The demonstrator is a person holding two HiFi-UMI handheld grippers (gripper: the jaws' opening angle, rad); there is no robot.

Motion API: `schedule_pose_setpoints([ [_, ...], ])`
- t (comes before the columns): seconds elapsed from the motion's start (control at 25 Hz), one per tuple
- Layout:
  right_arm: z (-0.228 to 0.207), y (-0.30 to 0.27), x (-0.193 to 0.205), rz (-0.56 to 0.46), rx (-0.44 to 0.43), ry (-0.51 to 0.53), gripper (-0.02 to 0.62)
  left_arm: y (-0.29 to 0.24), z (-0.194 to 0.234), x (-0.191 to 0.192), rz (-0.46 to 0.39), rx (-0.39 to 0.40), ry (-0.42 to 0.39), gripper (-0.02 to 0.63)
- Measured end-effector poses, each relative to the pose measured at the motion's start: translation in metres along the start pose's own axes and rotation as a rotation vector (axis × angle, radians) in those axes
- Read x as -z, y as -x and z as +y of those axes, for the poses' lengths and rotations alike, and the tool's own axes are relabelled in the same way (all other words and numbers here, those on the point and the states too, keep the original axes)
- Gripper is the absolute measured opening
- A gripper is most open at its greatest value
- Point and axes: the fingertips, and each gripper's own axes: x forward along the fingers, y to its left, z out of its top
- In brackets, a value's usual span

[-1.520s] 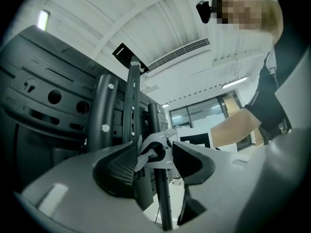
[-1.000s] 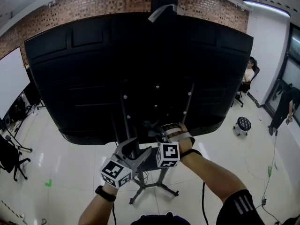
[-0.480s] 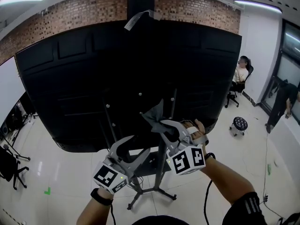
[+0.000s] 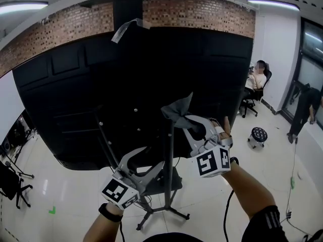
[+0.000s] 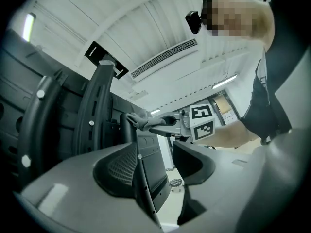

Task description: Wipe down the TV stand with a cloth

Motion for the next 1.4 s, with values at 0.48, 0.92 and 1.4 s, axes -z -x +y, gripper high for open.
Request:
schedule_pose_setpoints([
  [0.48,0.005,-0.049,0.066,0.081,-0.137,-0.114,0.034,-0.031,-0.006,0.023,0.040,-0.050,0.010,0.252],
  [0.92,-0.037,-0.019,0.135,0.170,-0.072,-0.186,0.032,-0.066,-0.022,0.031,0.041,-0.047,0.011,0.252],
  [1.4,-0.060,0.007,0.158,0.191,-0.009,-0.235,0.032,-0.086,-0.036,0.048,0.059,-0.021,0.037,0.252],
])
